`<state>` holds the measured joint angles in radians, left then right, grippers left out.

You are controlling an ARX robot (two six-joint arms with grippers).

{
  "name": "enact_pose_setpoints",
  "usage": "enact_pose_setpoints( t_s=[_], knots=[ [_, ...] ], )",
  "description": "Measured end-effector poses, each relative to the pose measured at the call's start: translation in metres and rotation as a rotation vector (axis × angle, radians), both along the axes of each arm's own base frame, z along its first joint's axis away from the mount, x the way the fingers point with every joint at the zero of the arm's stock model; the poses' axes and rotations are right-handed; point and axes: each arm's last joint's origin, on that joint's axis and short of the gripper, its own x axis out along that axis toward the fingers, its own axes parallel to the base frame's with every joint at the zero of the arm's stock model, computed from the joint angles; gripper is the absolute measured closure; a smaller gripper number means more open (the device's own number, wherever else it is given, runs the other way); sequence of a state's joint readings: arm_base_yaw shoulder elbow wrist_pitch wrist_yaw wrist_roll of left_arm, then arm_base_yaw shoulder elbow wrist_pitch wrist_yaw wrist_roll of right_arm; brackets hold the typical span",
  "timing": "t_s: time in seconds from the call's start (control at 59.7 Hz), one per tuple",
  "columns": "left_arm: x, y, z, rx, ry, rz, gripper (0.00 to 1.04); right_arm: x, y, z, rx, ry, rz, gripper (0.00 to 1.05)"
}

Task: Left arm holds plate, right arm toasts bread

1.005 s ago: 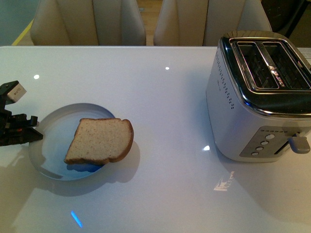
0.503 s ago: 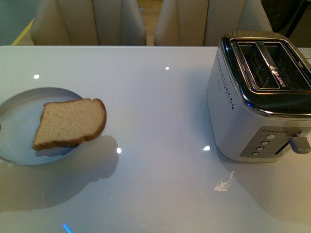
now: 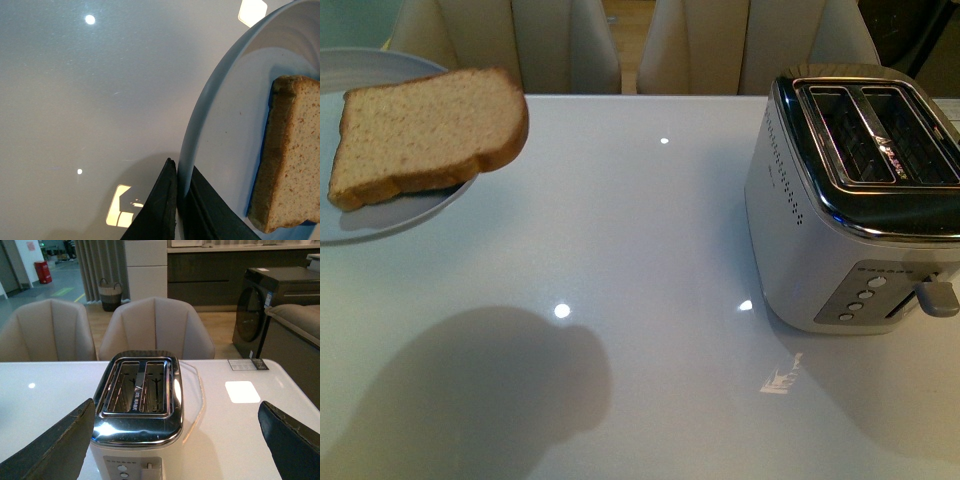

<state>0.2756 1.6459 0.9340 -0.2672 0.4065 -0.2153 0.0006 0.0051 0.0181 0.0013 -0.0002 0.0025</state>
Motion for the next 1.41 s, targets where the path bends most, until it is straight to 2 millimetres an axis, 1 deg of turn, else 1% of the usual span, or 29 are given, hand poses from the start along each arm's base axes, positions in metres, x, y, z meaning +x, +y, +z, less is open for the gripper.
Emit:
enact_pose_setpoints(
  t_s=[0.034, 0.101, 0.184, 0.218, 0.268, 0.436, 0.486, 0.586, 0.737, 0.821, 0.938, 1.407],
  knots=[
    [-0.002, -0.007, 0.005, -0.002, -0.006, 0.0, 1.02, 0.0, 0.0, 0.0, 0.0, 0.0, 0.0, 0.09],
    [-0.007, -0.03, 0.019, -0.014, -0.019, -0.014, 1.02, 0.0, 0.0, 0.0, 0.0, 0.0, 0.0, 0.09],
    [-0.01, -0.051, 0.027, -0.024, -0.02, -0.03, 1.02, 0.0, 0.0, 0.0, 0.0, 0.0, 0.0, 0.09],
    [-0.012, -0.062, 0.031, -0.031, -0.015, -0.037, 1.02, 0.0, 0.0, 0.0, 0.0, 0.0, 0.0, 0.09],
    [-0.013, -0.074, 0.034, -0.039, -0.014, -0.053, 1.02, 0.0, 0.0, 0.0, 0.0, 0.0, 0.0, 0.09],
    [-0.021, -0.129, 0.043, -0.099, 0.004, -0.103, 1.02, 0.0, 0.0, 0.0, 0.0, 0.0, 0.0, 0.09],
    [-0.023, -0.142, 0.043, -0.111, 0.009, -0.117, 1.02, 0.0, 0.0, 0.0, 0.0, 0.0, 0.0, 0.09],
    [-0.027, -0.164, 0.045, -0.131, 0.013, -0.145, 1.02, 0.0, 0.0, 0.0, 0.0, 0.0, 0.0, 0.09],
    [-0.032, -0.189, 0.049, -0.158, 0.016, -0.17, 1.02, 0.0, 0.0, 0.0, 0.0, 0.0, 0.0, 0.09],
    [-0.032, -0.198, 0.051, -0.169, 0.02, -0.181, 1.02, 0.0, 0.0, 0.0, 0.0, 0.0, 0.0, 0.09],
    [-0.033, -0.202, 0.052, -0.17, 0.015, -0.187, 1.02, 0.0, 0.0, 0.0, 0.0, 0.0, 0.0, 0.09],
    [-0.033, -0.202, 0.052, -0.17, 0.016, -0.177, 1.02, 0.0, 0.0, 0.0, 0.0, 0.0, 0.0, 0.09]
  ],
)
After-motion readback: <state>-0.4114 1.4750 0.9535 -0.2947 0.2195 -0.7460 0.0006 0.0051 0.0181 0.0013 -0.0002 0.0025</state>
